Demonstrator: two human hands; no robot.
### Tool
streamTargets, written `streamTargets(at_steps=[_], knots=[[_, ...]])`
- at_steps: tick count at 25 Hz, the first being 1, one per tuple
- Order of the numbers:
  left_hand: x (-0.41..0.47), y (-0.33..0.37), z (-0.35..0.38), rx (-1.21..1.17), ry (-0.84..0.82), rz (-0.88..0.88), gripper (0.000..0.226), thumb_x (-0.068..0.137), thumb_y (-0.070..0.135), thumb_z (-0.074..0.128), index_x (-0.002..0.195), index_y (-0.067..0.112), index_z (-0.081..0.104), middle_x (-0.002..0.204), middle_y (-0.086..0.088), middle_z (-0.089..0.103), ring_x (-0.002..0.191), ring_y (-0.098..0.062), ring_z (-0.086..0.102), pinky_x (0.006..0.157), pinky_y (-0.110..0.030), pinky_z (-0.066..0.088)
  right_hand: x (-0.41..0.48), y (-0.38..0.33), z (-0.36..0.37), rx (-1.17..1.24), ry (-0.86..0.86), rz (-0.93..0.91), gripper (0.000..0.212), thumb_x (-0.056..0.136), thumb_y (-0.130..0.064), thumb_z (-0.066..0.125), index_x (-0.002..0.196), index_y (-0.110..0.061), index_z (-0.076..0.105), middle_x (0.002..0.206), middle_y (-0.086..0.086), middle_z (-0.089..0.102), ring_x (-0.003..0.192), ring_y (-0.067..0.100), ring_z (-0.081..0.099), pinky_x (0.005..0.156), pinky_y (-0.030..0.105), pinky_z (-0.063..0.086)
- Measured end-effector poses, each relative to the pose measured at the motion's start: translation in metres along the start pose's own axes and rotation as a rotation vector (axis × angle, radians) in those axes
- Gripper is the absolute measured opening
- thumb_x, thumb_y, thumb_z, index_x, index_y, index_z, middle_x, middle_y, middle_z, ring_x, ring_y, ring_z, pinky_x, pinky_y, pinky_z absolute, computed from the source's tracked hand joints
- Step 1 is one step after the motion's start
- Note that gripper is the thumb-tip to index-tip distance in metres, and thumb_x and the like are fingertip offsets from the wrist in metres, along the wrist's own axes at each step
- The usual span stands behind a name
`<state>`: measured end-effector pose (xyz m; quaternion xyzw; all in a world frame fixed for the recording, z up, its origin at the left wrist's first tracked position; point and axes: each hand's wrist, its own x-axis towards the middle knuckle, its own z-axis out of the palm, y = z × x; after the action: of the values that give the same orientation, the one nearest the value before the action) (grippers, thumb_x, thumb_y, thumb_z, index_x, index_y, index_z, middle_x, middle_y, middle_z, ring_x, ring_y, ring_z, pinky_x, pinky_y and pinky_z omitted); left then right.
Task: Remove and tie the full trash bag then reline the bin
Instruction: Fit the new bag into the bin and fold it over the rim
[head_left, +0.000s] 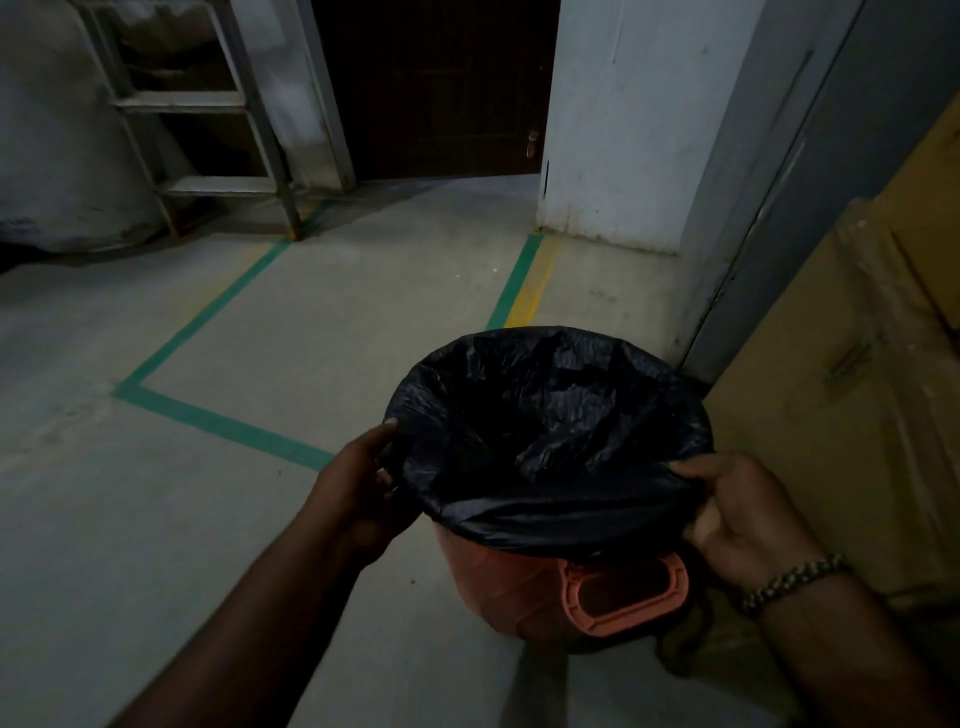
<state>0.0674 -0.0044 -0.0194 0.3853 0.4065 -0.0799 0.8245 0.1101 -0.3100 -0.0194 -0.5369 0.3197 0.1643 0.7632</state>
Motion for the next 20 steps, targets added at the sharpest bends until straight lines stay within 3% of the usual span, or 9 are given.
streamTargets(at_steps=[2,5,9,11,14,18,20], knots=[[-0.002,-0.002,0.0,-0.013,-0.019,-0.039,0.034,0.097,0.032,0.062,0.12,0.008,0.07,0.118,-0.014,0.071,0.103,-0.03,0.068,0.08,-0.039,0.054,0.003,0.001,-0.001,0.019,-0.012,-0.006,0.05,0.084,0.0,0.048,0.132,0.002,0.062,0.125,0.02,0.068,0.103,0.04,0.064,0.083,0.045,0.057],[-0.008,-0.006,0.005,-0.005,-0.028,-0.059,0.035,0.104,0.028,0.053,0.126,0.004,0.063,0.113,-0.017,0.071,0.097,-0.03,0.067,0.084,-0.04,0.05,0.007,0.002,-0.001,0.121,-0.051,-0.034,0.041,0.091,-0.002,0.051,0.129,0.002,0.064,0.122,0.018,0.071,0.111,0.038,0.065,0.087,0.045,0.055],[-0.002,-0.01,0.008,-0.089,-0.05,0.006,0.042,0.107,0.029,0.044,0.139,0.004,0.054,0.129,-0.02,0.065,0.105,-0.033,0.065,0.084,-0.041,0.051,0.011,0.0,-0.002,0.194,-0.021,-0.133,0.02,0.098,-0.005,0.052,0.108,-0.008,0.07,0.085,0.005,0.079,0.09,0.023,0.071,0.081,0.034,0.056],[0.005,-0.013,0.007,-0.123,-0.033,0.037,0.041,0.106,0.031,0.046,0.138,0.006,0.056,0.132,-0.018,0.065,0.107,-0.032,0.066,0.079,-0.04,0.053,0.011,0.001,-0.004,0.107,0.089,-0.275,0.018,0.096,-0.003,0.055,0.102,-0.012,0.068,0.081,0.002,0.074,0.082,0.018,0.067,0.072,0.029,0.055],[0.009,-0.02,0.011,-0.16,0.001,0.068,0.037,0.105,0.03,0.049,0.134,0.009,0.059,0.13,-0.014,0.067,0.102,-0.028,0.067,0.077,-0.038,0.054,0.004,-0.003,-0.001,-0.069,0.229,-0.444,0.019,0.094,-0.001,0.057,0.1,-0.016,0.067,0.085,0.007,0.065,0.071,0.018,0.061,0.062,0.033,0.051],[0.004,-0.038,0.023,-0.238,-0.036,0.088,0.037,0.103,0.026,0.054,0.134,0.007,0.059,0.126,-0.016,0.069,0.105,-0.031,0.07,0.077,-0.04,0.058,-0.01,0.003,0.018,0.031,0.049,-0.212,0.005,0.102,-0.009,0.055,0.105,-0.011,0.059,0.071,0.01,0.061,0.054,0.021,0.065,0.046,0.03,0.056],[-0.001,-0.048,0.03,-0.266,-0.078,0.094,0.032,0.102,0.024,0.056,0.128,0.005,0.061,0.12,-0.018,0.072,0.098,-0.031,0.074,0.072,-0.041,0.062,-0.016,0.005,0.024,0.093,0.009,-0.151,0.007,0.103,-0.01,0.054,0.11,-0.01,0.057,0.074,0.012,0.061,0.061,0.025,0.068,0.048,0.033,0.06]])
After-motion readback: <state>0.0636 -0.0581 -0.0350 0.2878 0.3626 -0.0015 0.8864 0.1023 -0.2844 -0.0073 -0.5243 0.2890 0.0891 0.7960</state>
